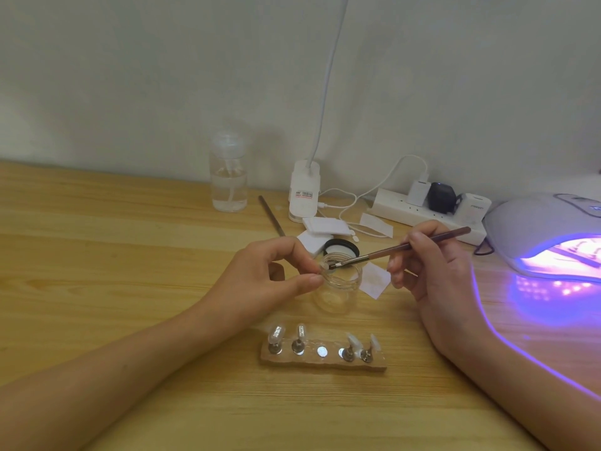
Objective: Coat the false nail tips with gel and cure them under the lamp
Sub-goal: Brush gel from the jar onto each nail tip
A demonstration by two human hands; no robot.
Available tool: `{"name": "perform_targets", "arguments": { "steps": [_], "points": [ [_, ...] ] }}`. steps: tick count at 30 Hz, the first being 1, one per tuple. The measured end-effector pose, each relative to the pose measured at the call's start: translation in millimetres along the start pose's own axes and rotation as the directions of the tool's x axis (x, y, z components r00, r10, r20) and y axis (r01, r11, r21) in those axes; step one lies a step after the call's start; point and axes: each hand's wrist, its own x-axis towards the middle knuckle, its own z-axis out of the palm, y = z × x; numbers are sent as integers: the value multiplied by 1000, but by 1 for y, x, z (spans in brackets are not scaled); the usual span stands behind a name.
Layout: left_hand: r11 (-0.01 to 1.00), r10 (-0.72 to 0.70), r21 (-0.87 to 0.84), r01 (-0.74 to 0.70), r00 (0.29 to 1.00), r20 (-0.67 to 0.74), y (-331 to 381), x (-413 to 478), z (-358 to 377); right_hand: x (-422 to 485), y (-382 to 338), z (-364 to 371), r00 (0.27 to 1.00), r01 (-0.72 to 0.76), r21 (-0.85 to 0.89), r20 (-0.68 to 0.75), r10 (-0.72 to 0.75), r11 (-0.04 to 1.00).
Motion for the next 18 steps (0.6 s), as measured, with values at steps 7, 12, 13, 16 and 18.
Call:
{"name": "perform_targets", "arguments": {
  "steps": [7, 12, 13, 16, 18],
  "points": [
    [1000, 16, 21, -16, 1000, 2, 1, 0, 1, 7, -6, -14, 980, 4, -18, -199, -8, 1000],
    [1000, 16, 14, -16, 1000, -4, 1, 0, 1, 9, -6, -18, 980, 47, 94, -196, -28, 994],
    [1000, 19, 15, -18, 1000, -3, 1, 0, 1, 9, -6, -17, 987, 67, 110, -155, -49, 992],
    [1000, 24, 16, -24, 1000, -3, 0, 1, 1, 10, -6, -13, 990, 138, 52, -5, -137, 989],
    [1000, 24, 18, -24, 1000, -3, 0, 1, 1, 10, -7, -14, 980, 190, 0, 53, -190, 982]
  ]
}}
